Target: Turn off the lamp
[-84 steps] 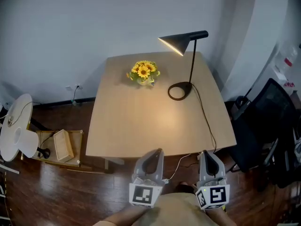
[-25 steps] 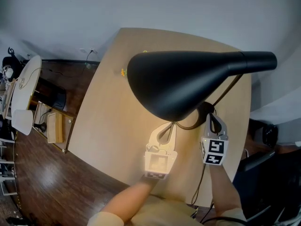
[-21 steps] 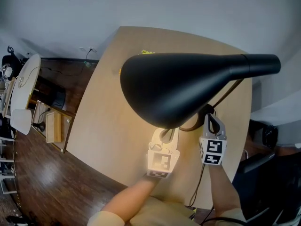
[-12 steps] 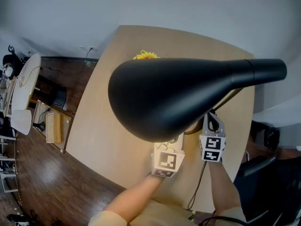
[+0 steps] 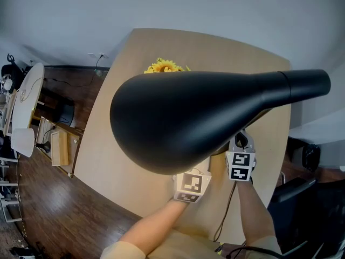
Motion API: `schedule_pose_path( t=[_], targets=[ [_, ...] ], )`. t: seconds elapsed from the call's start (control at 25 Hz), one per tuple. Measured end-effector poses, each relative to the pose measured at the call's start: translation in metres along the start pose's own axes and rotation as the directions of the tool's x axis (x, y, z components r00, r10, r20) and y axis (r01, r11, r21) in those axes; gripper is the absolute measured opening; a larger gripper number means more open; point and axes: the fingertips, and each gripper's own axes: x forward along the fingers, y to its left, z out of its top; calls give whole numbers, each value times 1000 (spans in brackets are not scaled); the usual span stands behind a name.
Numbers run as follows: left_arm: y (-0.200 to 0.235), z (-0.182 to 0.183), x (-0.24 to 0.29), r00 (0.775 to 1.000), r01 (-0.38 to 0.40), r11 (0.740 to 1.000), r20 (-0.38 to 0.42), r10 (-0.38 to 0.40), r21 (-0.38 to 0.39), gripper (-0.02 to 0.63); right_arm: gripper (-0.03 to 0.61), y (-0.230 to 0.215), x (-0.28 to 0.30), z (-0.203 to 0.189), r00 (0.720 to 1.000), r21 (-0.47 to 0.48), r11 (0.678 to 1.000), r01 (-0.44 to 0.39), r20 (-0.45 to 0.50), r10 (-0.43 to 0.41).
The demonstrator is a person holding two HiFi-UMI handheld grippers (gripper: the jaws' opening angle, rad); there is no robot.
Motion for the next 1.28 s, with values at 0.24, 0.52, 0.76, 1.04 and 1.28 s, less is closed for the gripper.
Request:
schedule_pose_path(
  t=[0.24,0.52,0.76,1.04,1.28],
  targets=[
    [-2,-19,4,1000,5,1000,-25,-5,-23,-5,-2,-1,7,-13,999,4,1000,5,-35,-5],
    [-2,-19,6,999,5,1000,-37,-6,-19,-6,-2,0,9,-16,1000,-7,1000,3,-30,-3],
    [-1,-16,8,999,7,1000,-43,-8,-14,-5,-2,0,9,-17,999,6,1000,-2,-53,2],
    [4,-7,5,1000,5,1000,-27,-5,-12,-6,-2,1,8,-13,998,-11,1000,13,-62,-13],
    [3,2,0,1000,13,1000,-6,-13,-2,-6,-2,1,9,-13,997,-14,1000,21,-71,-22]
  ],
)
